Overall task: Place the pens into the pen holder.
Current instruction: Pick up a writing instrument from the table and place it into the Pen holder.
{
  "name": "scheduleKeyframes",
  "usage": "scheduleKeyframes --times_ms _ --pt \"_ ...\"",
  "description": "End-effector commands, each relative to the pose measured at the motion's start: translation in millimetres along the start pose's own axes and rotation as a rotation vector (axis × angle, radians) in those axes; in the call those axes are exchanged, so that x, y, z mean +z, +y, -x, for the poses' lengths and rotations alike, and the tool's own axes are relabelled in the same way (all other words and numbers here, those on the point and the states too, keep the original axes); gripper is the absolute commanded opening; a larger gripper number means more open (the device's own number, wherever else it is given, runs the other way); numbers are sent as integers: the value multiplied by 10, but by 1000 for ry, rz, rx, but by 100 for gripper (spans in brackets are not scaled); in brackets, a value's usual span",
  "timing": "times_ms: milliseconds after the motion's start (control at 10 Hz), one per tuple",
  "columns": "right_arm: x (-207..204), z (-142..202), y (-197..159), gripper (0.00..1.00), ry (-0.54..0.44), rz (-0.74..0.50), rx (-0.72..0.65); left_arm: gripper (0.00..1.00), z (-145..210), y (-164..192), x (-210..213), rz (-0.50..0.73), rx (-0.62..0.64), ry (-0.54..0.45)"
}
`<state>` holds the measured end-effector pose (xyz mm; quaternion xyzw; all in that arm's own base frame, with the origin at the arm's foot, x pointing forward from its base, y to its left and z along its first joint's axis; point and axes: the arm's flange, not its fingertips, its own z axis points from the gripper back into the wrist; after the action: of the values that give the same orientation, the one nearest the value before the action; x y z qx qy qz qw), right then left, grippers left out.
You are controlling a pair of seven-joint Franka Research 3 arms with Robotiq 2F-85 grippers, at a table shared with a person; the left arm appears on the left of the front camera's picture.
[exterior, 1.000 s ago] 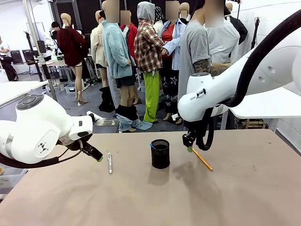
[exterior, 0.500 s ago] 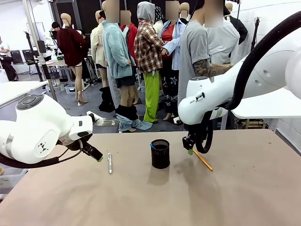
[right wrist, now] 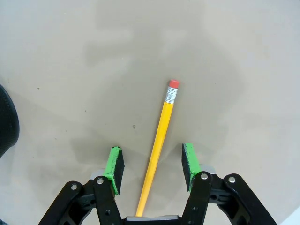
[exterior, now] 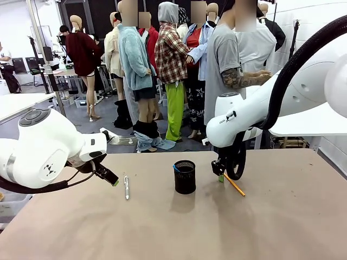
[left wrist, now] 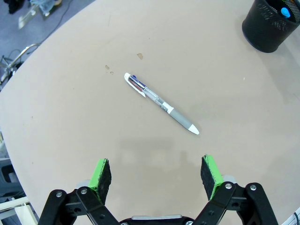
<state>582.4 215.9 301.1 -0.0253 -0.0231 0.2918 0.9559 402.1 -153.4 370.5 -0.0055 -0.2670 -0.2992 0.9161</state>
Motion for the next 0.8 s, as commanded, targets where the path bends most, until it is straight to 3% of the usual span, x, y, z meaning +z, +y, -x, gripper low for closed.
scheduleKeyframes --times_ms 0,200,300,700 --pt "-15 -12 36 45 12 12 -3 100 7 20 8 2 6 -2" --pt "19 -2 13 6 7 9 -15 100 7 20 8 2 6 -2" --pt "16 3 18 0 10 1 -10 100 7 20 8 2 6 -2" --pt "22 5 -18 0 32 -61 8 100 7 20 8 2 6 -2"
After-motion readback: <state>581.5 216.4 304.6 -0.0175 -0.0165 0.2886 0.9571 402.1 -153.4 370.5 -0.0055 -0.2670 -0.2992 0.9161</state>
